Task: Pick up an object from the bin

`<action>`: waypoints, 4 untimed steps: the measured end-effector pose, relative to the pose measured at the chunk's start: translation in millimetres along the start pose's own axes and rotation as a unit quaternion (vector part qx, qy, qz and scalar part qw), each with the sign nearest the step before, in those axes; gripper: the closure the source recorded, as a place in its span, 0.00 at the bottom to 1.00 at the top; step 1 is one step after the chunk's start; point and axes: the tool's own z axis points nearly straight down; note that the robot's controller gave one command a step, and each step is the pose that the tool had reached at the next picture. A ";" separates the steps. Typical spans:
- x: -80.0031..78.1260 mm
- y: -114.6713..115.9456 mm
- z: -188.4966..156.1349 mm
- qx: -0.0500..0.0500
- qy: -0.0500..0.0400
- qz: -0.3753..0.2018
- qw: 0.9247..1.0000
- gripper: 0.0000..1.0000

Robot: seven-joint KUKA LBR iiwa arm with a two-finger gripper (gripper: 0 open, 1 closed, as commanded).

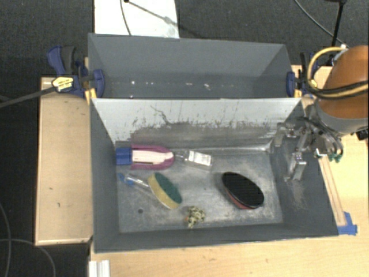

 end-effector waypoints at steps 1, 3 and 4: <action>25.3 68.2 122.6 0.002 0.006 -0.041 0.999 0.00; 52.6 87.7 92.2 0.000 -0.001 0.113 0.994 0.00; 56.8 102.0 121.8 -0.002 0.003 0.251 0.968 0.00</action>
Offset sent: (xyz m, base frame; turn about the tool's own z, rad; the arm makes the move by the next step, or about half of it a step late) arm -0.0230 0.0699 -0.1227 -0.0766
